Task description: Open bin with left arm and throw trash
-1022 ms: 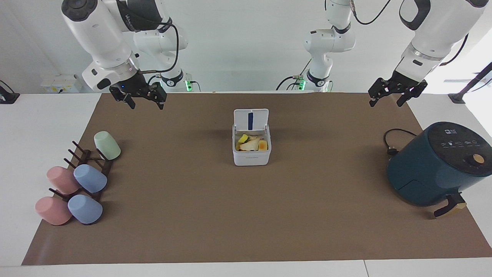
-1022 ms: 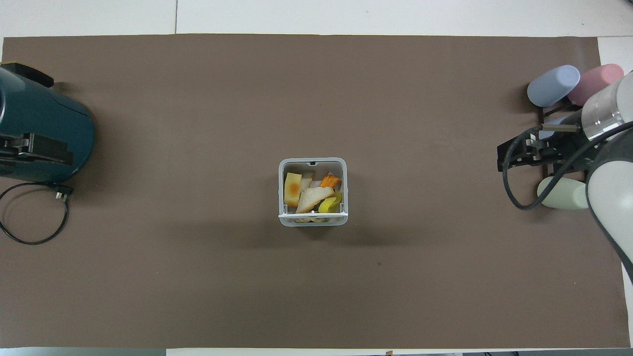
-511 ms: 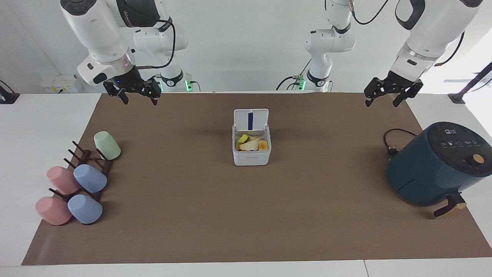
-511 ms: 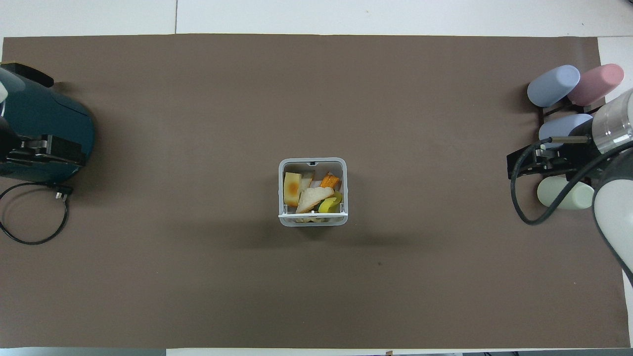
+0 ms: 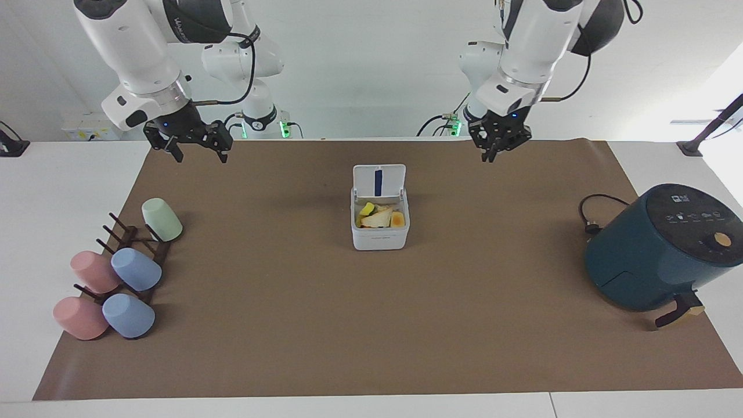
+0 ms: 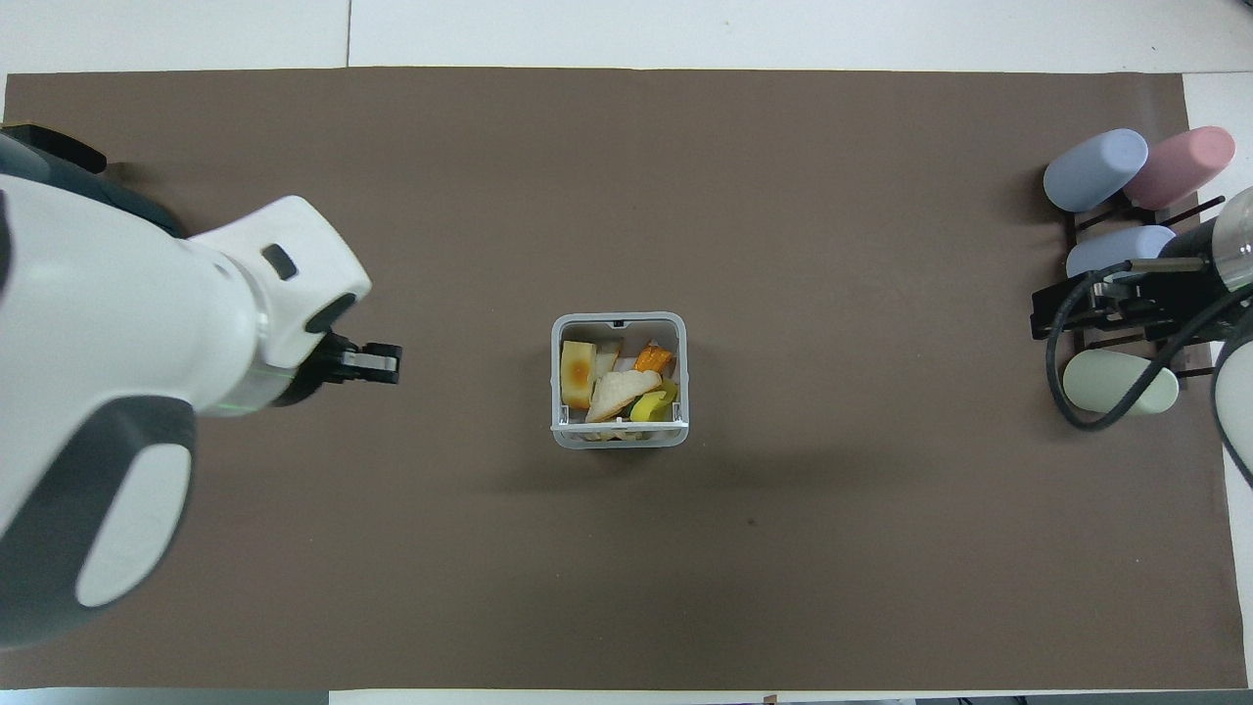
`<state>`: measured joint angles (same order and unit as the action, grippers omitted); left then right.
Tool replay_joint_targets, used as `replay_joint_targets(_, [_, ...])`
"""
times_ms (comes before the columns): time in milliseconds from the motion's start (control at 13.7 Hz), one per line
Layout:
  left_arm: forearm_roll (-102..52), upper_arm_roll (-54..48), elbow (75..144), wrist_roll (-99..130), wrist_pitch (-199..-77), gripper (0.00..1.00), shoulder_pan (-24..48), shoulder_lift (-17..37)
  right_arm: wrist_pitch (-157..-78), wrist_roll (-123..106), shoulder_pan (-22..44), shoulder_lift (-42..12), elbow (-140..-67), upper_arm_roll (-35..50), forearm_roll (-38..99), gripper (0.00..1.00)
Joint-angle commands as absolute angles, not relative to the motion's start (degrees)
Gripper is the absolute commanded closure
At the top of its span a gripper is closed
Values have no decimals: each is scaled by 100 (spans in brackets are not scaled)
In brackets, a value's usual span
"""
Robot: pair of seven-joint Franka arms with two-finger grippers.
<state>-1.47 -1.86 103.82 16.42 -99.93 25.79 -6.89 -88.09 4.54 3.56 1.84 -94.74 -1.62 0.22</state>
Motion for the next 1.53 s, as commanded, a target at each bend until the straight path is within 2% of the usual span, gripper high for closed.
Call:
replay_joint_targets(0, [-167,-105,10960,2424,-10494,100,3373,-1002,-8798,272,211,246,-9554,-132,-88,0])
replay_joint_targets(219, [-167,-97,11152,2689,-10792,100,3822,-940,-8780,246,149,246,-9536,-184,-79,0])
replay_joint_targets(292, [-167,-62,11136,2620,-10697,43,3719,-932,-8789,246,176,246,-9536,-237,-70,0])
replay_joint_targets(365, [-123,-27,11127,2541,-10453,0,3413,-958,-8833,246,184,255,-9562,-324,-70,0])
replay_joint_targets(657, [-114,-35,10479,416,-9907,0,1657,-845,-8833,202,185,264,-9562,-492,-53,0])
replay_joint_targets(876, [-123,-26,9663,308,-9425,0,907,-494,-8833,211,185,255,-9562,-492,-62,0])
replay_joint_targets(1096, [-123,-18,8870,203,-8597,0,642,-237,-8833,211,185,255,-9554,-475,-61,0])
replay_joint_targets(1461, [-158,-18,8965,123,-8420,0,624,-369,-8824,246,185,264,-9562,-457,-53,0])
